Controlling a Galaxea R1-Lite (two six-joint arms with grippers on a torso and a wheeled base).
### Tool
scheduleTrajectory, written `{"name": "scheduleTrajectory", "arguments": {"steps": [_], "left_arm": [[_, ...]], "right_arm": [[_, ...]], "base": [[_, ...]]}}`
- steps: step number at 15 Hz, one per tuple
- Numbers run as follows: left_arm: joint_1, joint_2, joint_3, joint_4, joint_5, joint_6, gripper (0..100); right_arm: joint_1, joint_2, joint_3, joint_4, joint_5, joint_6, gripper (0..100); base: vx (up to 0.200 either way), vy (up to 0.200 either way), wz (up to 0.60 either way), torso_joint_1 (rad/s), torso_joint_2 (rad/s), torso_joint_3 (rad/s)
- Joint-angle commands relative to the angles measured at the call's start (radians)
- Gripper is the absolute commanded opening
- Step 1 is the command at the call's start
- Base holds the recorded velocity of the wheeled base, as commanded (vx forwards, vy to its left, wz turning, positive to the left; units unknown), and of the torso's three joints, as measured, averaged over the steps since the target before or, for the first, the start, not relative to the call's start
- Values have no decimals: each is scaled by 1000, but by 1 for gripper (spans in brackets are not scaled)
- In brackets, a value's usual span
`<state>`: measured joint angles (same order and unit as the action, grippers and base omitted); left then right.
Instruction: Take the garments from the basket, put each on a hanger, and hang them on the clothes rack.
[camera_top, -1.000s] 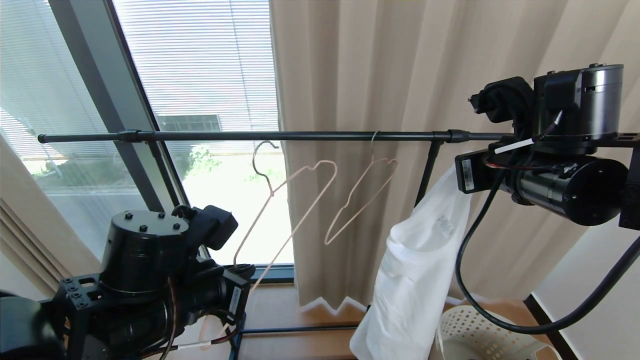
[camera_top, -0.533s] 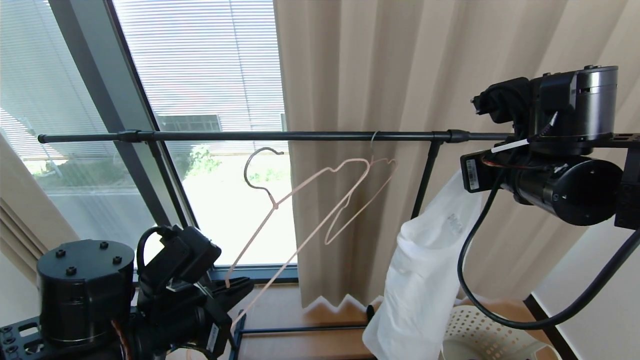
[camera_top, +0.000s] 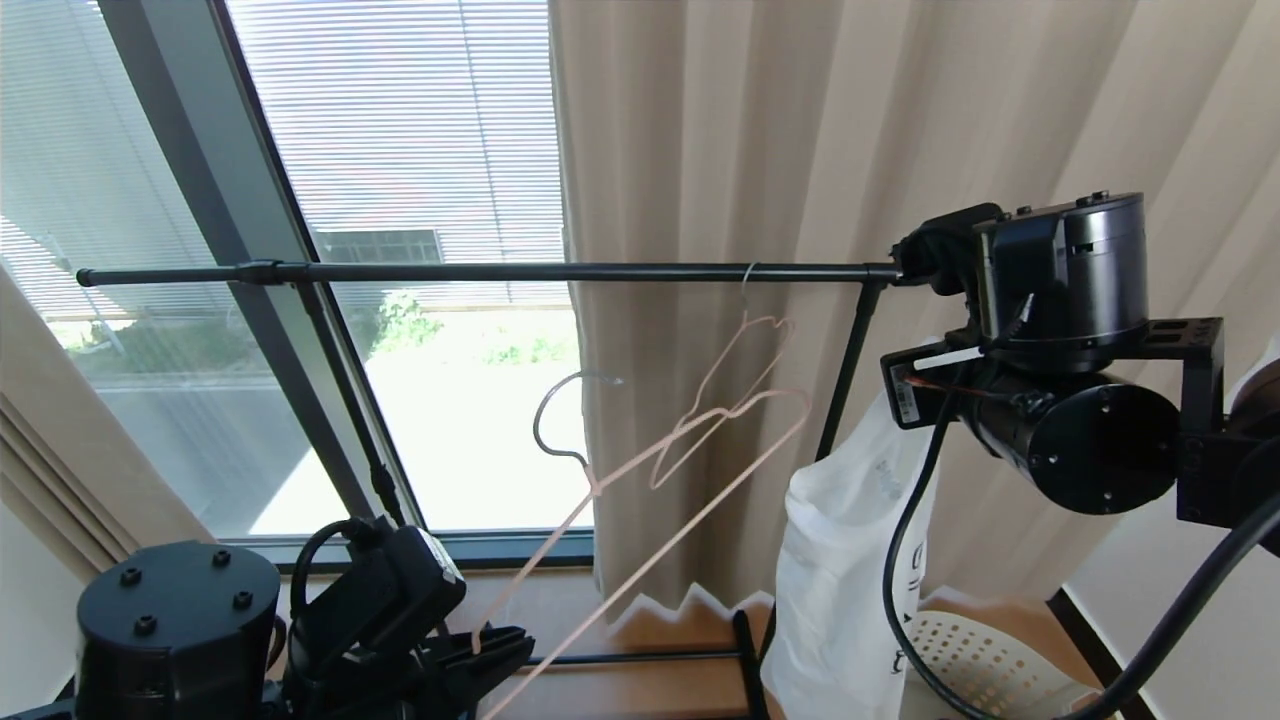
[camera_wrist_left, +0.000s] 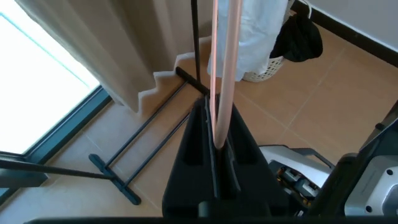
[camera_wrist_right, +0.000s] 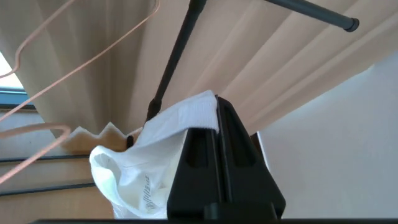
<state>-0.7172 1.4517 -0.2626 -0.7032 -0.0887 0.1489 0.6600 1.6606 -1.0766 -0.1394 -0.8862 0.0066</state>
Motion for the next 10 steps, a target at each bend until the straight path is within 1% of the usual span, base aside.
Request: {"name": "scheduleTrajectory", "arguments": {"steps": [1,4,6,10], "left_arm": [[-51,7,3,-2,0,0,0],[-53,15,17,-56,0,-8,0],[-53,16,19,-59,0,-9,0],[-53,24,28,-82,-13,-8,0]], "right_arm": [[33,2,21,0,-7,6,0],[63,27,12,-2,-17,7,0],[64,33,14,-32,-31,9,0],[63,36,0,-43,-34,7,0]], "base": [[0,0,0,0,0,0],[0,0,0,0,0,0],[0,0,0,0,0,0],[0,0,0,0,0,0]]}}
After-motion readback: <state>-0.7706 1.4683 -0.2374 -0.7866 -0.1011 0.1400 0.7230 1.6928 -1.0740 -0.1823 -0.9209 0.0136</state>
